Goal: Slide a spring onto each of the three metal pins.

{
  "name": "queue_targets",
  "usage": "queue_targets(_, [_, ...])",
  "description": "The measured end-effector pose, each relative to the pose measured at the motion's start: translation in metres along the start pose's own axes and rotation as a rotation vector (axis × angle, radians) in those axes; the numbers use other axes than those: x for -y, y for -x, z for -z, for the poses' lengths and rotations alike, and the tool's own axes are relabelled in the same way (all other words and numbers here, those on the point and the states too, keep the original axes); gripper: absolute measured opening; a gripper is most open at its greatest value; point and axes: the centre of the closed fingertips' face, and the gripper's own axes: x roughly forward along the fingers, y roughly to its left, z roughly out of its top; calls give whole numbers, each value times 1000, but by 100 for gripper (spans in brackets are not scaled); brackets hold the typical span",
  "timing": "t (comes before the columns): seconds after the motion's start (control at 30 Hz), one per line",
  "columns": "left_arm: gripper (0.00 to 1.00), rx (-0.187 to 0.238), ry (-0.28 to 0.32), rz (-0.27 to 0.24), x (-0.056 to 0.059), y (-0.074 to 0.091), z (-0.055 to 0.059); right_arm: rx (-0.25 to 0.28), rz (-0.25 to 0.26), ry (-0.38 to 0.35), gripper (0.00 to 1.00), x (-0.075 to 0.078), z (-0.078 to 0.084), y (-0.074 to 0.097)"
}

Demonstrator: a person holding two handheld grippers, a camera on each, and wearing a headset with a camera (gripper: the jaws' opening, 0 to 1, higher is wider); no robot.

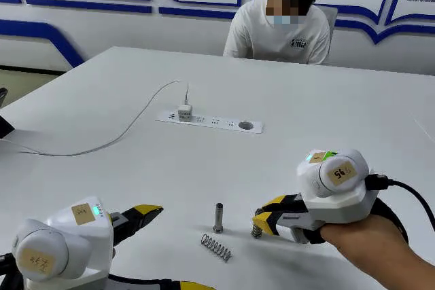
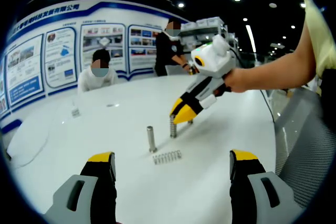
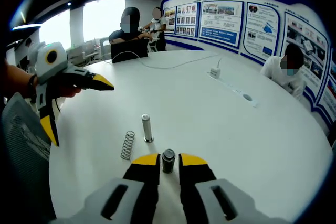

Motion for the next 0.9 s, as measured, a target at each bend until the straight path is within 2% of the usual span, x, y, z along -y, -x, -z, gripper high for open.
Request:
queue_targets(0.5, [91, 4, -7, 10, 3, 0, -2, -9, -7, -3, 16, -17, 11, 17])
queue_targets(0.67, [91, 8, -10, 13, 4, -1, -3, -18, -30, 2, 16, -30, 14, 14])
queue_targets(0.9, [91, 10, -11, 15, 4, -1, -4, -33, -86, 35, 16, -55, 13, 1])
